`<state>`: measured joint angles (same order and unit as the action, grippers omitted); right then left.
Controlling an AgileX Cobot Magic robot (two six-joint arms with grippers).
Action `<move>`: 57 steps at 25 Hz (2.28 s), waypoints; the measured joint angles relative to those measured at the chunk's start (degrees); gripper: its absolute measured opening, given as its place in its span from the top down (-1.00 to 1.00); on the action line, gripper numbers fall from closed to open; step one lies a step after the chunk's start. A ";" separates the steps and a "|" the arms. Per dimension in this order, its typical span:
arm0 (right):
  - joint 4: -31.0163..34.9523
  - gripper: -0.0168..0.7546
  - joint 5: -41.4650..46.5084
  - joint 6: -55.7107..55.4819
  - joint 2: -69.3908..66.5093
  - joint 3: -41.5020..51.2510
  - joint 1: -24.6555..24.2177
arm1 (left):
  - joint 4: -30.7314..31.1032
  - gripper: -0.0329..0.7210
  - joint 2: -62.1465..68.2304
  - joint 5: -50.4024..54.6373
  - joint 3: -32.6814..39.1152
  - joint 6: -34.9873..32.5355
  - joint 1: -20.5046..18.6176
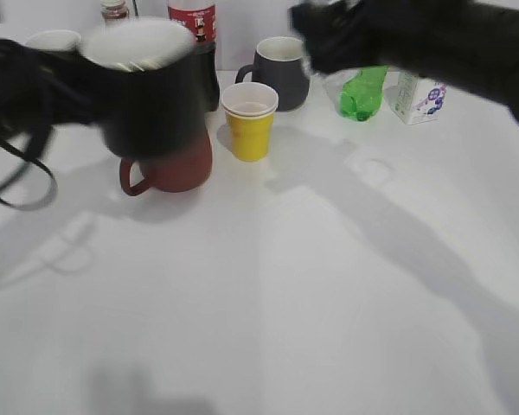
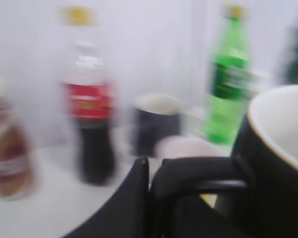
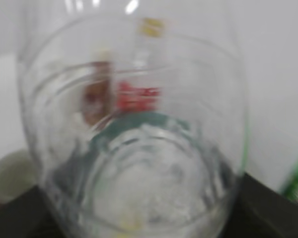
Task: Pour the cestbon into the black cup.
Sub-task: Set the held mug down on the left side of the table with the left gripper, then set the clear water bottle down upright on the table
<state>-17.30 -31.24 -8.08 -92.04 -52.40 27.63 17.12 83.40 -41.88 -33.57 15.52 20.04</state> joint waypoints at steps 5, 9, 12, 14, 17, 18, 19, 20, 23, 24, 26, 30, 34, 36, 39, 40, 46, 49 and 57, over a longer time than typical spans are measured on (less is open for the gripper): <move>3.28 -0.21 1.25 -5.67 0.12 0.68 -4.74 | -4.26 0.81 0.23 -1.79 -0.02 -5.63 -11.33; 3.40 -0.21 1.36 -6.71 0.12 3.58 -5.45 | -7.69 0.81 4.76 -8.46 -0.07 -9.29 -17.16; 3.40 -0.21 1.56 -6.77 0.12 6.35 -5.55 | -8.42 0.81 11.49 -15.89 -0.42 -9.96 -19.13; 3.40 -0.21 1.85 -6.83 0.12 7.65 -5.55 | -8.89 0.81 16.61 -20.70 -0.47 -10.12 -19.40; 3.40 -0.21 2.26 -6.95 0.12 8.82 -5.55 | -9.11 0.81 22.46 -22.67 -0.46 -10.21 -19.40; 3.40 -0.21 2.32 -6.95 0.12 8.89 -5.55 | -9.11 0.81 23.85 -22.73 -0.46 -10.29 -19.40; 3.40 -0.21 2.32 -6.95 0.12 8.94 -5.55 | -9.11 0.81 25.29 -22.73 -0.46 -10.36 -19.40; 3.40 -0.21 2.26 -6.95 0.12 8.94 -5.55 | -9.11 0.81 26.46 -22.73 -0.46 -10.36 -19.40; 3.40 -0.21 1.70 -6.95 0.12 8.94 -5.55 | -9.14 0.81 28.44 -22.79 -0.46 -10.36 -19.40; 3.40 -0.21 1.48 -6.95 0.12 8.94 -5.55 | -9.28 0.81 28.88 -22.84 -0.46 -10.36 -19.40; 3.40 -0.21 1.11 -6.95 0.12 8.94 -5.55 | -9.34 0.81 29.82 -23.22 -0.48 -10.36 -19.40; 3.40 -0.21 0.84 -7.11 0.12 9.00 -5.55 | -8.59 0.81 31.20 -25.38 -0.55 -10.13 -19.40; 3.40 -0.21 0.84 -7.11 0.12 9.00 -5.55 | -8.07 0.66 31.61 -26.44 -0.36 -9.62 -19.46; 3.40 -0.21 0.84 -7.11 0.12 9.00 -5.55 | -8.00 0.52 31.61 -27.09 0.37 -9.38 -19.46; 3.40 -0.21 0.84 -7.11 0.12 9.00 -5.55 | -8.00 0.38 31.61 -27.71 1.81 -9.23 -19.46; 3.40 -0.21 0.84 -7.16 0.12 9.00 -5.55 | -8.00 0.35 31.61 -28.11 2.29 -9.18 -19.53; 3.45 -0.21 0.84 -7.22 0.12 9.00 -5.55 | -8.06 0.28 29.92 -28.43 4.92 -9.06 -19.53; 3.46 -0.21 0.84 -7.28 0.12 9.00 -5.55 | -8.06 0.28 28.08 -27.69 5.81 -9.06 -19.53; 3.60 -0.21 0.81 -7.39 0.12 9.00 -5.55 | -8.00 0.27 25.84 -26.55 7.24 -9.06 -19.53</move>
<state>-13.71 -30.43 -15.47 -91.93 -43.40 22.08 9.12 109.24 -68.43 -26.33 6.45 0.51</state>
